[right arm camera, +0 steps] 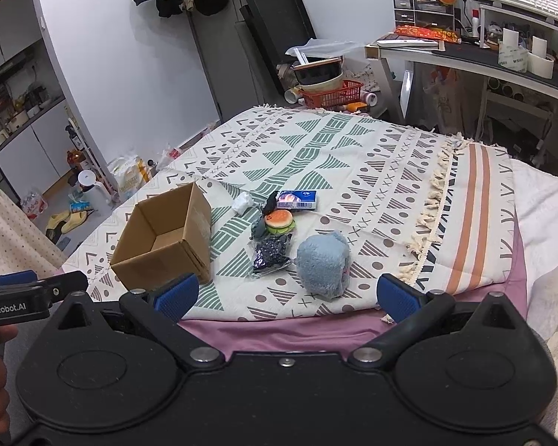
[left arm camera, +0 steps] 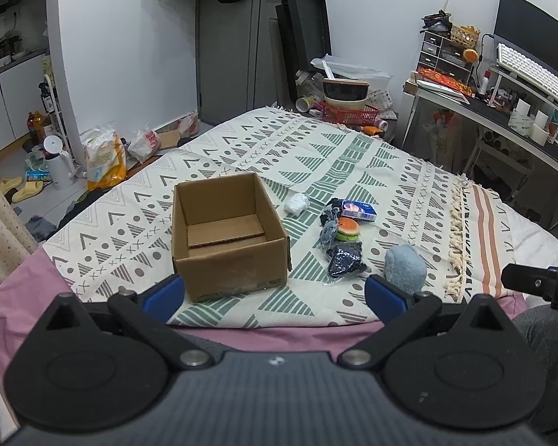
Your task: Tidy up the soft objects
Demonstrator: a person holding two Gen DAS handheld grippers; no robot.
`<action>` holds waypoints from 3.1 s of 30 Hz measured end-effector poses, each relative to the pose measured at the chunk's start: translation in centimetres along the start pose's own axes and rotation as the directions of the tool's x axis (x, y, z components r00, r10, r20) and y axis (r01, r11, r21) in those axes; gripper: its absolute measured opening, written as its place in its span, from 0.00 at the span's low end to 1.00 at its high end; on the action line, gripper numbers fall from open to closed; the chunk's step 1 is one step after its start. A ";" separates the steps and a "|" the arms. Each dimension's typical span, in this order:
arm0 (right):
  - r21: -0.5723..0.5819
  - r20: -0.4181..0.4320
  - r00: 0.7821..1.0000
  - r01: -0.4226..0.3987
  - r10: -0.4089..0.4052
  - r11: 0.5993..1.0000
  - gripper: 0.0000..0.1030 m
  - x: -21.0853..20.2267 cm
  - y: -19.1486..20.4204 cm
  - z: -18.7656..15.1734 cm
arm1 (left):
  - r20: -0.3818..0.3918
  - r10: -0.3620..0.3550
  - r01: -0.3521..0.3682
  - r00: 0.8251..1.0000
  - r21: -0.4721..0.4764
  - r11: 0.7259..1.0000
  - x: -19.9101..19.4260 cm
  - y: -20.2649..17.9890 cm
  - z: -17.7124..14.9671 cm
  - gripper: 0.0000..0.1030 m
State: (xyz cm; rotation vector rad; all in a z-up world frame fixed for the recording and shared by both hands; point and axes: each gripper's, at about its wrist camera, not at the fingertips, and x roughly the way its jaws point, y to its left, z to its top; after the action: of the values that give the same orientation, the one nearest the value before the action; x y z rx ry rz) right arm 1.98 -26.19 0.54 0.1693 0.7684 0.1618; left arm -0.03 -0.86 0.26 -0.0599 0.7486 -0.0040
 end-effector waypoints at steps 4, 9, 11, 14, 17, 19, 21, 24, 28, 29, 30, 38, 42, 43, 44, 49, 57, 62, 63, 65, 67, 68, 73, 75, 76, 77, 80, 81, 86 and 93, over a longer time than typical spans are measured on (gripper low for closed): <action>0.000 0.000 1.000 0.000 0.000 1.000 1.00 0.0 0.0 -0.1 | -0.002 0.001 -0.001 1.000 -0.003 1.000 0.0 0.0 0.1 0.99; -0.003 0.001 1.000 -0.001 0.001 1.000 1.00 0.0 0.1 -0.2 | -0.002 0.001 -0.001 1.000 -0.001 1.000 0.0 -0.2 0.1 0.99; -0.004 0.002 1.000 -0.001 0.001 1.000 1.00 0.0 0.1 -0.2 | 0.000 0.001 -0.001 1.000 -0.002 1.000 0.0 -0.1 0.1 0.99; -0.005 0.004 1.000 0.001 -0.001 1.000 1.00 -0.1 0.1 -0.1 | 0.000 0.002 -0.002 1.000 -0.002 1.000 0.0 -0.2 0.1 0.99; -0.005 0.007 1.000 0.003 -0.003 1.000 1.00 -0.2 0.1 0.0 | 0.000 0.002 -0.002 1.000 -0.001 1.000 0.0 -0.3 0.1 0.99; -0.006 0.010 1.000 0.001 -0.001 1.000 1.00 -0.3 0.1 0.0 | 0.000 0.002 -0.002 1.000 -0.002 1.000 0.0 -0.2 0.1 0.99; -0.007 0.010 1.000 0.001 -0.001 1.000 1.00 -0.3 0.0 0.1 | 0.000 0.002 -0.002 1.000 -0.002 1.000 -0.1 -0.3 0.1 0.99; -0.006 0.010 1.000 -0.001 0.001 1.000 1.00 -0.3 0.0 0.2 | 0.002 0.003 -0.003 1.000 -0.001 1.000 -0.1 -0.4 0.2 0.99; -0.004 0.009 1.000 -0.005 0.005 1.000 1.00 -0.3 0.0 0.1 | 0.000 0.002 -0.002 1.000 -0.001 1.000 -0.1 -0.4 0.2 0.99; -0.005 0.008 1.000 -0.004 0.004 1.000 1.00 -0.2 0.0 0.1 | 0.001 0.002 -0.002 1.000 -0.001 1.000 -0.1 -0.4 0.2 0.99; -0.005 0.008 1.000 -0.005 0.005 1.000 1.00 -0.2 0.1 0.1 | 0.001 0.002 -0.002 1.000 -0.001 1.000 -0.1 -0.5 0.2 0.99; -0.020 0.010 1.000 -0.013 0.013 1.000 1.00 0.1 0.0 0.1 | 0.007 0.015 -0.015 1.000 -0.010 1.000 0.0 -0.5 0.5 0.99; -0.017 0.006 1.000 -0.020 0.020 1.000 1.00 0.7 -0.4 0.1 | 0.005 0.027 -0.027 1.000 -0.019 0.999 0.5 -0.5 0.4 0.99; -0.015 0.000 1.000 -0.021 0.021 1.000 1.00 1.0 -0.6 0.1 | 0.004 0.029 -0.029 1.000 -0.022 0.999 0.7 -0.5 0.4 0.99; -0.015 -0.005 1.000 -0.021 0.021 1.000 1.00 1.2 -0.7 0.1 | 0.002 0.031 -0.031 1.000 -0.023 0.999 0.9 -0.6 0.4 0.99; -0.010 -0.018 1.000 -0.018 0.018 1.000 1.00 2.2 -1.5 0.3 | -0.006 0.035 -0.035 0.999 -0.025 0.999 2.1 -1.1 0.3 0.99; 0.019 -0.049 0.999 -0.008 0.009 1.000 1.00 4.3 -3.4 0.7 | -0.032 0.048 -0.049 0.998 -0.047 0.998 4.6 -2.0 0.3 0.99; 0.035 -0.063 0.998 -0.007 0.010 0.999 1.00 5.7 -4.6 1.1 | -0.044 0.053 -0.055 0.998 -0.040 0.998 6.3 -3.1 0.4 0.99; 0.040 -0.068 0.998 -0.005 0.008 0.999 1.00 6.0 -4.9 1.2 | -0.049 0.053 -0.055 0.997 -0.039 0.998 6.7 -3.4 0.5 0.99; 0.052 -0.076 0.997 -0.001 0.005 0.999 1.00 6.7 -5.5 1.5 | -0.059 0.051 -0.054 0.997 -0.036 0.998 7.5 -3.8 0.6 0.99; 0.067 -0.083 0.997 0.007 -0.001 0.998 1.00 7.4 -6.2 1.9 | -0.061 0.050 -0.052 0.997 -0.034 0.998 8.1 -4.3 0.9 0.99; 0.076 -0.084 0.996 0.006 0.000 0.997 1.00 7.7 -6.5 2.0 | -0.059 0.048 -0.050 0.997 -0.033 0.998 8.3 -4.5 1.0 0.99; 0.138 -0.127 0.992 0.017 0.000 0.990 1.00 9.9 -8.3 2.4 | -0.058 0.039 -0.041 0.998 -0.027 0.999 9.9 -6.0 1.7 0.99; 0.178 -0.161 0.987 0.010 0.019 0.984 1.00 11.1 -9.1 2.4 | -0.069 0.039 -0.041 0.997 -0.020 0.999 10.7 -6.5 1.9 0.99; 0.193 -0.175 0.984 0.008 0.027 0.981 1.00 11.5 -9.4 2.4 | -0.077 0.042 -0.043 0.996 -0.017 0.999 11.2 -6.8 2.0 0.99; 0.209 -0.189 0.981 0.004 0.036 0.978 1.00 12.0 -9.7 2.4 | -0.080 0.044 -0.045 0.996 -0.015 0.999 11.6 -6.9 2.0 0.99; 0.230 -0.214 0.976 0.012 0.039 0.973 1.00 13.2 -10.1 2.4 | -0.092 0.053 -0.054 0.994 -0.013 0.998 12.7 -7.5 2.2 0.98; 0.232 -0.219 0.975 0.019 0.033 0.972 1.00 13.6 -10.3 2.5 | -0.097 0.055 -0.057 0.994 -0.012 0.998 13.1 -7.6 2.3 0.97; 0.273 -0.247 0.969 0.053 0.016 0.961 1.00 15.9 -11.6 2.7 | -0.119 0.056 -0.057 0.991 -0.001 0.998 15.1 -8.8 2.7 0.97; 0.375 -0.271 0.961 0.048 0.060 0.926 0.89 19.2 -13.6 2.2 | -0.150 0.059 -0.058 0.987 0.010 0.998 17.6 -10.2 3.0 0.97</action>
State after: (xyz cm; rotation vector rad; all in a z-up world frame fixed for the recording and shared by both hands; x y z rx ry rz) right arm 18.29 -35.70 -13.76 0.5263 1.0780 0.0399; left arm 15.09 -11.34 -8.89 -0.0323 0.9012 0.0456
